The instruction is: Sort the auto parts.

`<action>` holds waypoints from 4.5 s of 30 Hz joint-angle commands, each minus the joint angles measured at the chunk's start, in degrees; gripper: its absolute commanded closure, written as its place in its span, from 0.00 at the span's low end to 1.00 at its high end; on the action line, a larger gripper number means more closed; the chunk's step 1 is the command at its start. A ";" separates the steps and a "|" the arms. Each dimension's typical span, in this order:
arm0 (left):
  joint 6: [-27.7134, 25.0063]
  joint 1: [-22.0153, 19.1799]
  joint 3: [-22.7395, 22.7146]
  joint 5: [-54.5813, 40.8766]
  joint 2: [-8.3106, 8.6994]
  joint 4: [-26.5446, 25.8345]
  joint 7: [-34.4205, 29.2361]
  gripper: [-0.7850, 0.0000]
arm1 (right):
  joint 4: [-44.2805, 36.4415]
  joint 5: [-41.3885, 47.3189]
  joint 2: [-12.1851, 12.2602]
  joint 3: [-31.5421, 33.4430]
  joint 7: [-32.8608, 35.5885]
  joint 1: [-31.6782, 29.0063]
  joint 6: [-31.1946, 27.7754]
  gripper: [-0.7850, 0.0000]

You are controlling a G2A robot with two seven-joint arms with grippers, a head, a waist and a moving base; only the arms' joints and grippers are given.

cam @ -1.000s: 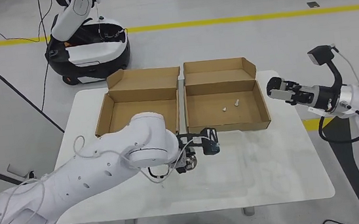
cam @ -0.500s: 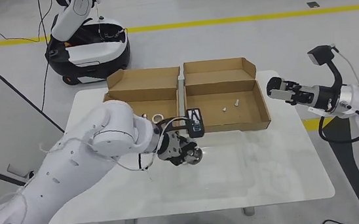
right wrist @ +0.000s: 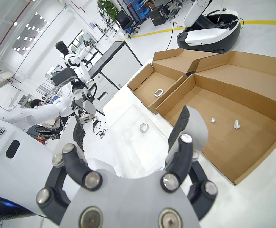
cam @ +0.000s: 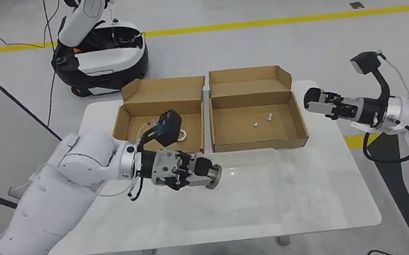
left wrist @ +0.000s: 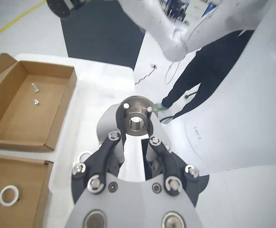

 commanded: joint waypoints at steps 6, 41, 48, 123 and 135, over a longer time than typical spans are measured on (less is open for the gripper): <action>-7.94 -1.12 2.71 -11.26 3.13 1.78 8.02 1.00 | 0.00 0.01 0.00 0.00 0.00 0.00 0.00 0.00; -7.94 5.35 -1.51 -38.60 2.26 -4.69 8.03 1.00 | 0.00 0.01 0.00 0.00 0.00 0.00 0.00 0.00; -7.94 8.91 -3.82 -45.69 -0.22 -8.05 8.01 1.00 | 0.00 0.01 0.00 0.00 0.00 0.00 0.00 0.00; 3.46 22.78 -18.87 -63.20 -9.71 -13.28 2.42 1.00 | 0.00 0.01 0.00 0.00 0.00 0.00 0.00 0.00; 6.67 23.49 -21.94 -56.19 -10.70 -11.45 0.95 1.00 | 0.00 0.01 0.00 0.00 0.00 0.00 0.00 0.00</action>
